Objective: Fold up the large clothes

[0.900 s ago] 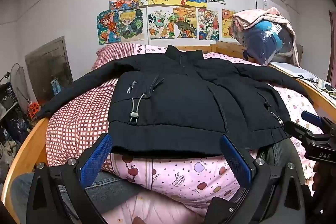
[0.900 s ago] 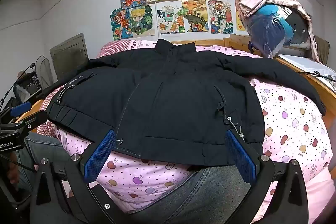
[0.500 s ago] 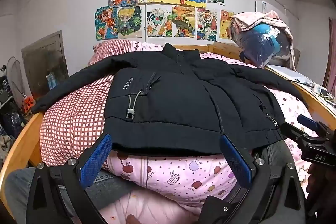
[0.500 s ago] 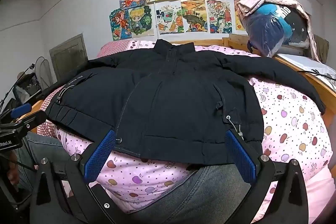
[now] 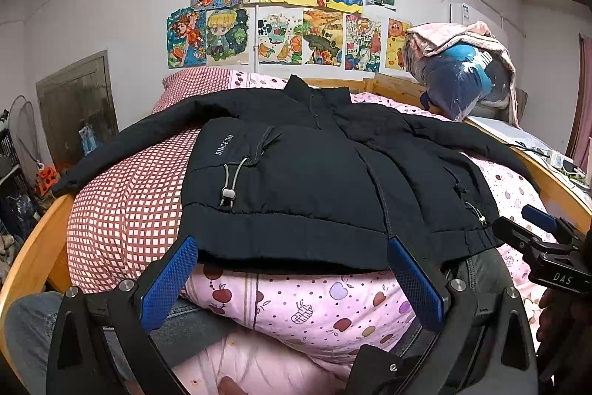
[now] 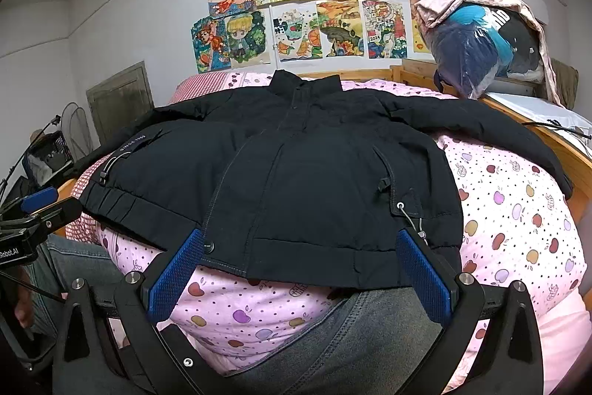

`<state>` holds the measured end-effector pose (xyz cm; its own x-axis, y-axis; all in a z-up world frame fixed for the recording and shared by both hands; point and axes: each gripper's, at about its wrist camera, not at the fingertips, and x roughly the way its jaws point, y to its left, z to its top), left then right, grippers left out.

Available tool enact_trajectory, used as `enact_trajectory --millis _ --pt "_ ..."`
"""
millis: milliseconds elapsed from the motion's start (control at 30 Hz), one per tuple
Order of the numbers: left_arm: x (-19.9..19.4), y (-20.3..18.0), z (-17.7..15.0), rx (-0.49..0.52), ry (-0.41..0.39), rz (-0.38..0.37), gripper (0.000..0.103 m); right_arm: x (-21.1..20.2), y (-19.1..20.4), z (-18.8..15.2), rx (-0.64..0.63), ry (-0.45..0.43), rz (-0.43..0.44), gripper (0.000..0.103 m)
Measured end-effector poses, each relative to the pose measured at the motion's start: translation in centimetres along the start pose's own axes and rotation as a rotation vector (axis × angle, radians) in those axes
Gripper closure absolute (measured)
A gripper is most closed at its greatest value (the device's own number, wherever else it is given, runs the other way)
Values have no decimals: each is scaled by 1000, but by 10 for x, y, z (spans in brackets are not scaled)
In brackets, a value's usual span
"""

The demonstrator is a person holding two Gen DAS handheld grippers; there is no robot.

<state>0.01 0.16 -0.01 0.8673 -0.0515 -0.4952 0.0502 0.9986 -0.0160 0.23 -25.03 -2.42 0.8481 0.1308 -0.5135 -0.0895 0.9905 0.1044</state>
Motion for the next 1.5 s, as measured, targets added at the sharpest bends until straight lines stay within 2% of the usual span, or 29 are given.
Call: enact_trajectory --millis 1500 --pt "-4 -3 -1 -8 -3 -3 0 -2 -3 -2 4 -4 1 1"
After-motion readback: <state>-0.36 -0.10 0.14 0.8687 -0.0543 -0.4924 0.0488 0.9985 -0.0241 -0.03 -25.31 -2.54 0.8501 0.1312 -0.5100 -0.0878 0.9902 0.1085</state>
